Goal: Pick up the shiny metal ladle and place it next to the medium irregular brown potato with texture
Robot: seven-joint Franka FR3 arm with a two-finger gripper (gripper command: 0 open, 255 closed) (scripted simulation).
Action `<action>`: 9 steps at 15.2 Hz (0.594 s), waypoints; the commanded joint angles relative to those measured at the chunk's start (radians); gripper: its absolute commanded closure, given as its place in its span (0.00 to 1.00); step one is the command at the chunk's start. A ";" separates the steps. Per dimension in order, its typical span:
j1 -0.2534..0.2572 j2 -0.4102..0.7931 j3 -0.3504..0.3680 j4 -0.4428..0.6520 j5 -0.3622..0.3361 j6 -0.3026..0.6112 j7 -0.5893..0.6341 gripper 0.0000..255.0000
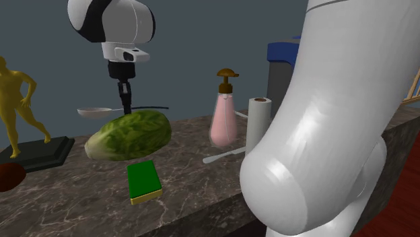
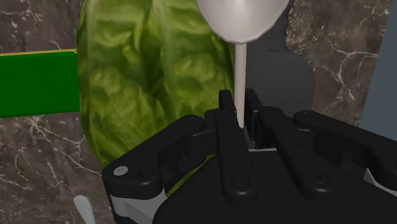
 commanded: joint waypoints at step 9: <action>0.113 0.025 0.127 0.029 -0.037 -0.016 0.258 1.00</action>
